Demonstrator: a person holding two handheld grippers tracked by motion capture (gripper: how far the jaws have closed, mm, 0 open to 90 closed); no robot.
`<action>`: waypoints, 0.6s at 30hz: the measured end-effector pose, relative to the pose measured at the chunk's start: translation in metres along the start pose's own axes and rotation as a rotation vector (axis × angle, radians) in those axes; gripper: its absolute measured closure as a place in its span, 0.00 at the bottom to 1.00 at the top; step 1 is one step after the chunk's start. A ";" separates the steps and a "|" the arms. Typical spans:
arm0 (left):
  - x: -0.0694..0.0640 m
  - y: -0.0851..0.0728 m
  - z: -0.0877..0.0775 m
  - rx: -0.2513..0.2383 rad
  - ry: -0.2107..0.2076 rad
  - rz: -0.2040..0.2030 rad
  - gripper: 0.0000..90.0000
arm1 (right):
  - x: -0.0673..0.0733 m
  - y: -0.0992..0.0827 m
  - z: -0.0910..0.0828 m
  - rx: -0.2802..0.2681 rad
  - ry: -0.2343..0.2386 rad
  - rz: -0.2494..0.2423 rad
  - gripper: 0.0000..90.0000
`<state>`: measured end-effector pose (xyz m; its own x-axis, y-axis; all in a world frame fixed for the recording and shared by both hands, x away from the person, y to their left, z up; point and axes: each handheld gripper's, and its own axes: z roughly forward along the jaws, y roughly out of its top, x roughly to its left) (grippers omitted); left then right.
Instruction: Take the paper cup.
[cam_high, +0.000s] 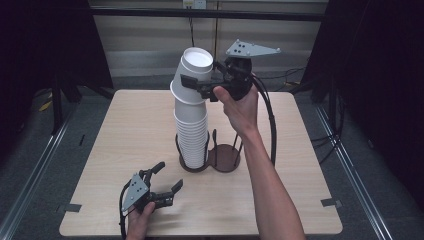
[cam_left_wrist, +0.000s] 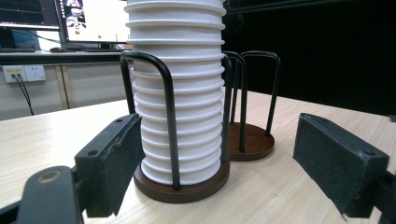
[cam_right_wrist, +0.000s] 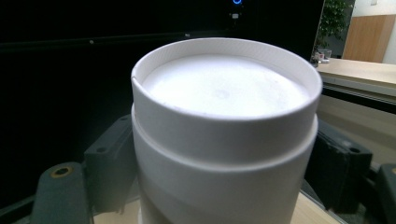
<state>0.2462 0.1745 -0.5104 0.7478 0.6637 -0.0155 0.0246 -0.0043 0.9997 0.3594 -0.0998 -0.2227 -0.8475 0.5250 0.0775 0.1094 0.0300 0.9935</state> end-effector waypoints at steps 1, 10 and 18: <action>0.000 0.000 0.000 0.000 0.000 0.000 0.18 | 0.000 0.000 0.000 -0.005 -0.003 0.001 0.22; 0.000 0.000 0.000 0.000 0.000 0.000 0.18 | -0.001 0.003 -0.005 -0.060 0.005 0.020 0.22; 0.000 0.000 0.000 0.000 0.000 0.001 0.18 | -0.001 0.006 -0.011 -0.084 0.013 0.015 0.22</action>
<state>0.2462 0.1746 -0.5104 0.7481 0.6634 -0.0144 0.0238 -0.0051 0.9997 0.3550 -0.1089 -0.2164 -0.8526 0.5142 0.0927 0.0785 -0.0493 0.9957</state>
